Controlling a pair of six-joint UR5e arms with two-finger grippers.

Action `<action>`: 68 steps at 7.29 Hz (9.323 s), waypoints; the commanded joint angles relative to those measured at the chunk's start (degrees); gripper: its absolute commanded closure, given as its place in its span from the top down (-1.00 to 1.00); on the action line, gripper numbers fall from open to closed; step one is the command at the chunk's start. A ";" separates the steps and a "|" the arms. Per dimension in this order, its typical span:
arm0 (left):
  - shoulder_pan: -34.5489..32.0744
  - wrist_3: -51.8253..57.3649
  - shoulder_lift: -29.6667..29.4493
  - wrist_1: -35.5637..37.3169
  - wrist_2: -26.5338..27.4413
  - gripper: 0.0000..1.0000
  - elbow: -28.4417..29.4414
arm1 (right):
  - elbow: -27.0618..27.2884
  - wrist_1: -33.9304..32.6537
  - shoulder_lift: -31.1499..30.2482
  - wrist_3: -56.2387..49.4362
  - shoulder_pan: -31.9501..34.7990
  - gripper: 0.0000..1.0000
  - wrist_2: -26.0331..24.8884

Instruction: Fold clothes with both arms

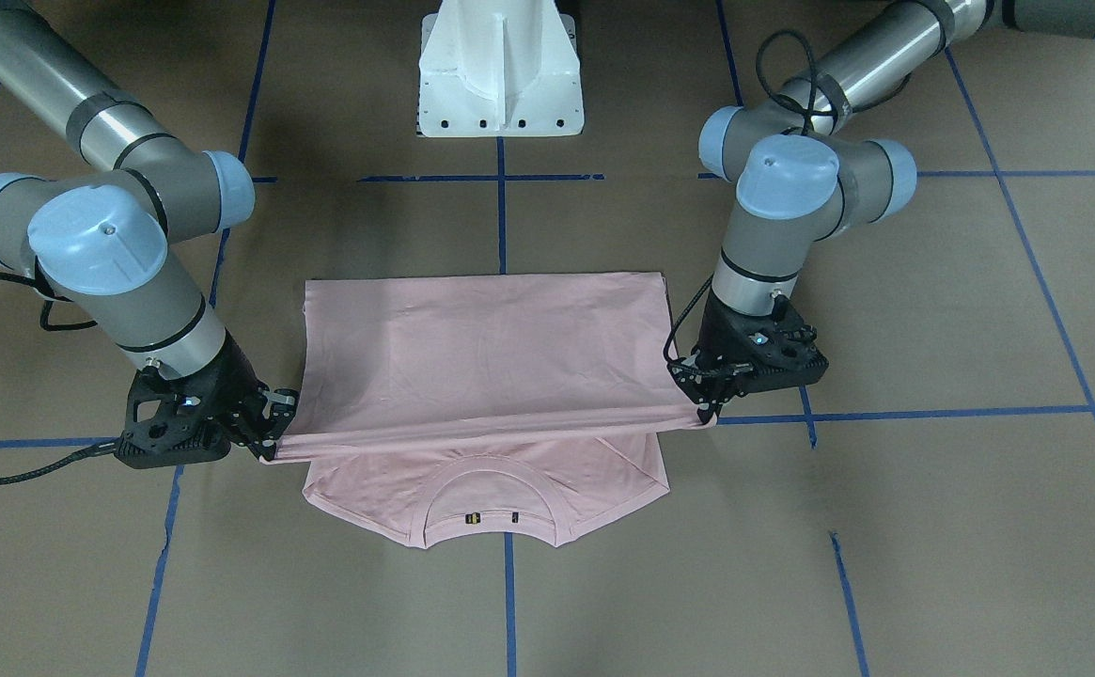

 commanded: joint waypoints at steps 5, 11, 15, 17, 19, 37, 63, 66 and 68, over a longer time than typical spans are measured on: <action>-0.93 -2.04 -5.41 -1.98 0.09 -1.00 7.46 | -5.55 0.09 4.13 -0.01 0.01 -1.00 -0.89; -0.58 -2.58 -5.85 -2.06 0.18 -1.00 8.25 | -7.14 0.09 5.89 -0.01 -0.07 -1.00 -1.59; -0.58 -3.19 -5.76 -2.15 0.18 1.00 8.08 | -7.05 0.18 5.10 -0.54 -0.43 1.00 -1.42; -0.58 -3.02 -5.76 -1.72 0.00 1.00 6.51 | -1.03 -0.78 1.96 0.95 -1.12 1.00 1.55; -0.32 -3.28 -5.06 -1.10 -0.09 1.00 2.29 | 10.22 -1.14 -9.44 13.89 -7.07 1.00 2.98; 2.49 -7.41 -4.62 -0.92 0.09 1.00 -0.88 | 35.98 -16.31 -28.54 27.50 -26.40 -1.00 3.05; 21.68 -32.38 -0.14 23.25 4.13 -1.00 -16.45 | 40.41 -18.54 -22.32 38.05 -18.36 1.00 1.13; 12.63 -25.69 -0.66 18.55 4.13 -1.00 -11.91 | 40.15 -18.45 -22.32 38.05 -17.39 1.00 0.96; 7.88 -25.52 -3.46 9.31 4.13 -1.00 -3.49 | 39.44 -18.37 -22.15 36.04 -16.34 1.00 -0.27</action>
